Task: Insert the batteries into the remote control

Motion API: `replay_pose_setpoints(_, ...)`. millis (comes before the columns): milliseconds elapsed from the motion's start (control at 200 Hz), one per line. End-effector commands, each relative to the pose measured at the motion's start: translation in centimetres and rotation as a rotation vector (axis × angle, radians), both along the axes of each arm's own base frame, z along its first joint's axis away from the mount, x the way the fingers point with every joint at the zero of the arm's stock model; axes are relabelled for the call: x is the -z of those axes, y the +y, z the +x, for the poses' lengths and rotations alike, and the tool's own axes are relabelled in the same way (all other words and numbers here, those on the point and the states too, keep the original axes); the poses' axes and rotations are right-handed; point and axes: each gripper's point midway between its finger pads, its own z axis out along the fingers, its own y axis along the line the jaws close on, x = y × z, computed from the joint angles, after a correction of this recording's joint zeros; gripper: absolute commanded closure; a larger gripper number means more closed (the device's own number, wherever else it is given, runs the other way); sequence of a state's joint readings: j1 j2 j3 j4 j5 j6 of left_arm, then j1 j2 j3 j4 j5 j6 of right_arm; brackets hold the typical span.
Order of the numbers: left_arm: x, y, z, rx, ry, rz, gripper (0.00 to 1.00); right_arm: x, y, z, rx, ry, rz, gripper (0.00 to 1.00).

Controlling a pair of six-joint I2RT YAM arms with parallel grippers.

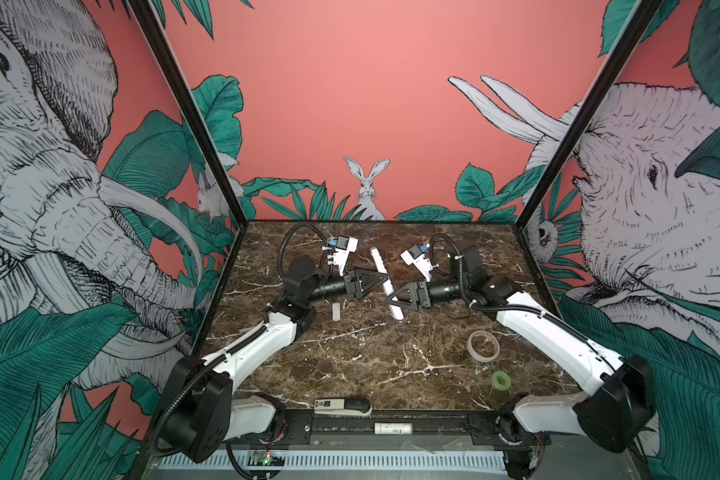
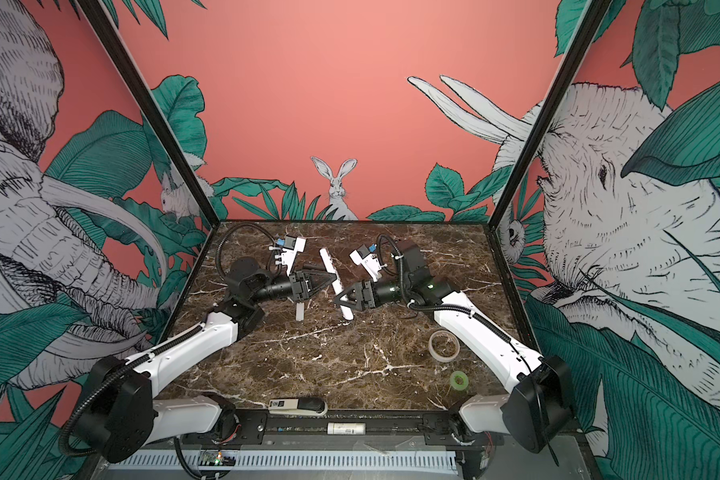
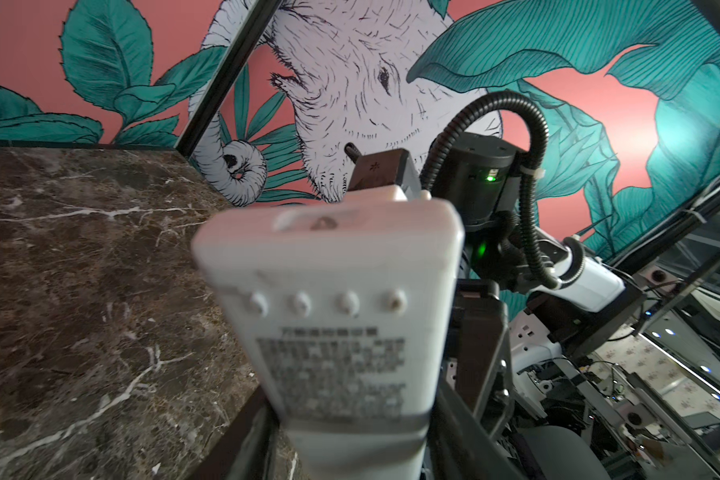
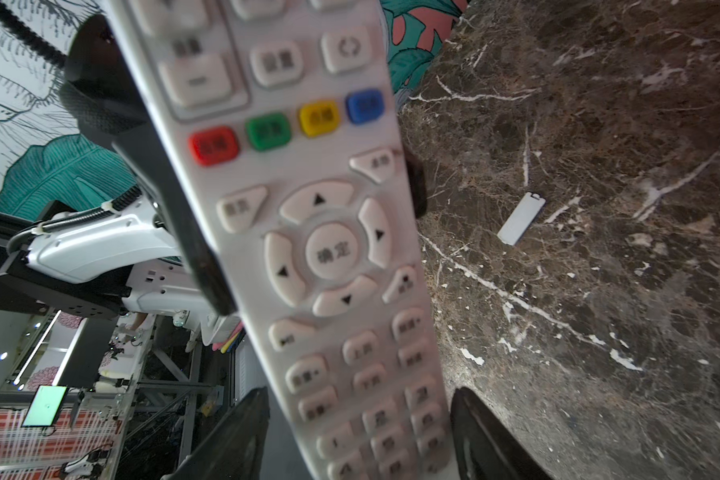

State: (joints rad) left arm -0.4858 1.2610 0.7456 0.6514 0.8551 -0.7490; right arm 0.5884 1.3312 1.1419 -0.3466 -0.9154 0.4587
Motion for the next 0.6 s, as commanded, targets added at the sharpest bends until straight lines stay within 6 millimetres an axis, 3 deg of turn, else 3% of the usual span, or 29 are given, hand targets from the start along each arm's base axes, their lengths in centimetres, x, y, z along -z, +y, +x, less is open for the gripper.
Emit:
replay_pose_setpoints(0,0.5,1.2,1.6,-0.125,-0.019,0.068,0.82,0.1,-0.1,-0.1,0.0,-0.048,-0.056,0.3)
replay_pose_setpoints(125,0.8,1.6,1.8,-0.162,-0.001,0.096,0.82,1.1,-0.2,0.8,0.045,-0.078,-0.138,0.3)
replay_pose_setpoints(335,1.8,2.4,2.4,-0.227,0.04,0.144,0.84,3.2,1.5,1.9,0.078,-0.146,-0.274,0.29)
replay_pose_setpoints(595,2.3,2.9,2.1,-0.251,0.077,0.159,0.85,5.2,3.4,3.9,0.123,-0.192,-0.324,0.3)
